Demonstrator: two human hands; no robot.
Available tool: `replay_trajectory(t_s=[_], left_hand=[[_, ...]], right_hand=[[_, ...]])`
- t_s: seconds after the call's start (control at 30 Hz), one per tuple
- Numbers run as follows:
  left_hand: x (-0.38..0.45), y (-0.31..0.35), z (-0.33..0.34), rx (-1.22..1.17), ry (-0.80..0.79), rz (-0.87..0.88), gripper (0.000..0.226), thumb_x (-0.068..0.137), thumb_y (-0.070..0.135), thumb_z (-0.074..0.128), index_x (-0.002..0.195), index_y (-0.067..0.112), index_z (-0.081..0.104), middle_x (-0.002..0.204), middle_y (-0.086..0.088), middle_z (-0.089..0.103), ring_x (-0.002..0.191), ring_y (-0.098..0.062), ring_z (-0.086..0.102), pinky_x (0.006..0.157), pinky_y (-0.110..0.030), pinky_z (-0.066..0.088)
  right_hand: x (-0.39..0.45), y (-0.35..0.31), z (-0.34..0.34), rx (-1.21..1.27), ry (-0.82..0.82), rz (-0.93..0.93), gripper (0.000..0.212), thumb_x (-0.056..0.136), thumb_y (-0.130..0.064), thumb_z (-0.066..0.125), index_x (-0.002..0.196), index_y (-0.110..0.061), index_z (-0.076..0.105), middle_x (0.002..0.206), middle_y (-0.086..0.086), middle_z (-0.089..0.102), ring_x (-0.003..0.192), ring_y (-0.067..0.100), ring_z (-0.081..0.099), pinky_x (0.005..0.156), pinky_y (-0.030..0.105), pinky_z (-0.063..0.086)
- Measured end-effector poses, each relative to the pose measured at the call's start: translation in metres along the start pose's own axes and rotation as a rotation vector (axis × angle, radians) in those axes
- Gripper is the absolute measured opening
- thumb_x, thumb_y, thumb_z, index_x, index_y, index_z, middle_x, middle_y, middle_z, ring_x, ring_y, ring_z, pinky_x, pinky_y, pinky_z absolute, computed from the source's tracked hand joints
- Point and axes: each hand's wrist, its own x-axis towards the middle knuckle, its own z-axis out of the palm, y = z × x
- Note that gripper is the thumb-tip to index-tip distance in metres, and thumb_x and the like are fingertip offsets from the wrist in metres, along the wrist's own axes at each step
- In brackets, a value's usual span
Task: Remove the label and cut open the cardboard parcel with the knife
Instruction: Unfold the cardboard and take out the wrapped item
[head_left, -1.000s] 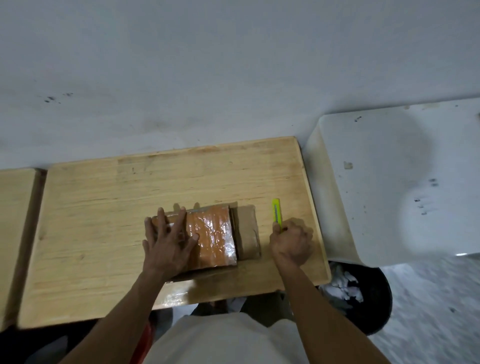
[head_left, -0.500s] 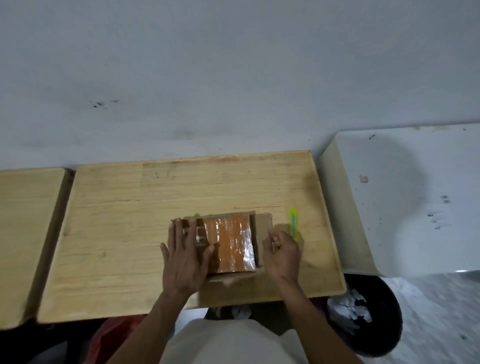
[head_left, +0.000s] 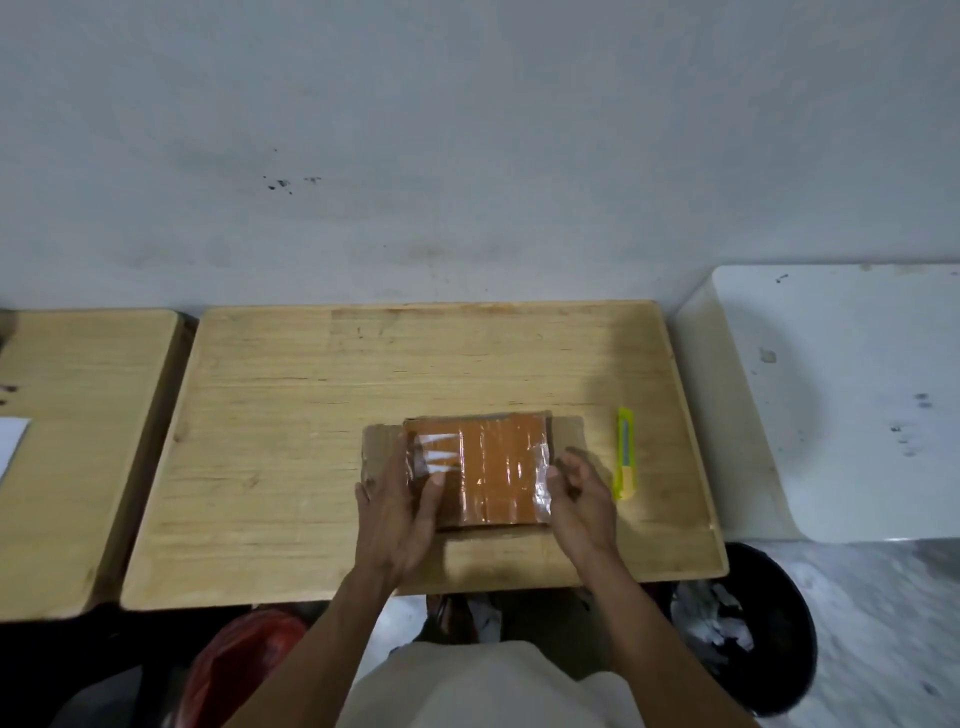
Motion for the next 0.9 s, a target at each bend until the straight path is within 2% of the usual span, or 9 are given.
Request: replay_trajectory(t_s=[0.13, 0.2, 0.27, 0.33, 0.53, 0.63, 0.77, 0.83, 0.9], left_hand=[[0.008, 0.02, -0.006, -0.264, 0.101, -0.103, 0.068, 0.091, 0.073, 0.038, 0.151, 0.046, 0.023, 0.154, 0.006, 0.043, 0.139, -0.022, 0.044, 0.115, -0.053, 0.035], [0.021, 0.032, -0.013, -0.419, 0.147, -0.188, 0.071, 0.089, 0.073, 0.042, 0.15, 0.038, 0.035, 0.144, 0.006, 0.052, 0.13, -0.02, 0.052, 0.108, -0.048, 0.044], [0.043, 0.044, -0.02, -0.582, 0.157, -0.285, 0.067, 0.09, 0.073, 0.04, 0.14, 0.03, 0.054, 0.133, 0.003, 0.061, 0.123, -0.019, 0.057, 0.105, -0.045, 0.047], [0.065, 0.058, -0.027, -0.783, 0.157, -0.373, 0.061, 0.096, 0.069, 0.034, 0.128, 0.026, 0.063, 0.122, -0.005, 0.068, 0.113, -0.019, 0.063, 0.092, -0.036, 0.05], [0.12, 0.074, -0.034, -0.968, 0.149, -0.501, 0.077, 0.091, 0.077, 0.025, 0.148, 0.028, 0.043, 0.131, -0.011, 0.06, 0.12, -0.023, 0.06, 0.104, -0.048, 0.037], [0.139, 0.076, -0.028, -0.944, 0.126, -0.497, 0.076, 0.092, 0.076, 0.022, 0.152, 0.031, 0.035, 0.136, -0.005, 0.055, 0.125, -0.02, 0.054, 0.102, -0.05, 0.037], [0.146, 0.07, -0.01, -0.59, 0.041, -0.365, 0.068, 0.091, 0.079, 0.021, 0.139, 0.039, 0.047, 0.138, 0.01, 0.055, 0.128, -0.012, 0.05, 0.116, -0.049, 0.031], [0.144, 0.068, -0.002, -0.429, 0.01, -0.308, 0.07, 0.093, 0.074, 0.027, 0.147, 0.032, 0.039, 0.144, 0.013, 0.048, 0.133, -0.011, 0.043, 0.117, -0.04, 0.029], [0.141, 0.067, 0.006, -0.312, -0.043, -0.245, 0.057, 0.101, 0.055, 0.033, 0.152, 0.028, 0.032, 0.137, 0.011, 0.049, 0.124, -0.009, 0.043, 0.104, -0.028, 0.033]], right_hand=[[0.012, -0.019, -0.01, 0.045, 0.028, -0.012, 0.028, 0.098, -0.03, 0.055, 0.122, -0.019, 0.062, 0.097, -0.02, 0.06, 0.092, 0.003, 0.057, 0.079, 0.014, 0.042], [0.026, -0.033, -0.011, 0.072, 0.054, -0.024, 0.025, 0.099, -0.038, 0.053, 0.104, -0.019, 0.069, 0.088, -0.015, 0.068, 0.087, 0.009, 0.065, 0.077, 0.023, 0.051], [0.044, -0.048, -0.009, 0.123, 0.071, -0.018, 0.036, 0.098, -0.045, 0.05, 0.088, -0.019, 0.072, 0.084, -0.004, 0.075, 0.084, 0.016, 0.07, 0.081, 0.032, 0.055], [0.06, -0.063, -0.004, 0.144, 0.089, -0.014, 0.046, 0.098, -0.05, 0.047, 0.084, -0.017, 0.076, 0.085, -0.001, 0.076, 0.085, 0.014, 0.07, 0.081, 0.029, 0.053], [0.113, -0.102, 0.013, 0.304, 0.059, 0.076, 0.058, 0.099, -0.056, 0.036, 0.073, -0.018, 0.072, 0.074, 0.001, 0.072, 0.073, 0.019, 0.067, 0.072, 0.037, 0.054], [0.136, -0.114, 0.022, 0.326, 0.027, 0.103, 0.049, 0.1, -0.055, 0.037, 0.082, -0.023, 0.07, 0.079, -0.001, 0.071, 0.078, 0.017, 0.065, 0.081, 0.043, 0.055], [0.156, -0.112, 0.035, 0.192, -0.006, 0.075, 0.041, 0.099, -0.053, 0.038, 0.085, -0.031, 0.069, 0.096, -0.002, 0.072, 0.092, 0.017, 0.066, 0.092, 0.048, 0.054], [0.162, -0.109, 0.038, 0.105, -0.026, 0.071, 0.043, 0.098, -0.053, 0.036, 0.096, -0.028, 0.071, 0.112, 0.003, 0.072, 0.107, 0.023, 0.064, 0.096, 0.045, 0.052], [0.165, -0.106, 0.041, 0.032, -0.053, 0.046, 0.046, 0.102, -0.047, 0.035, 0.103, -0.017, 0.069, 0.11, 0.008, 0.069, 0.103, 0.026, 0.063, 0.09, 0.035, 0.049]])
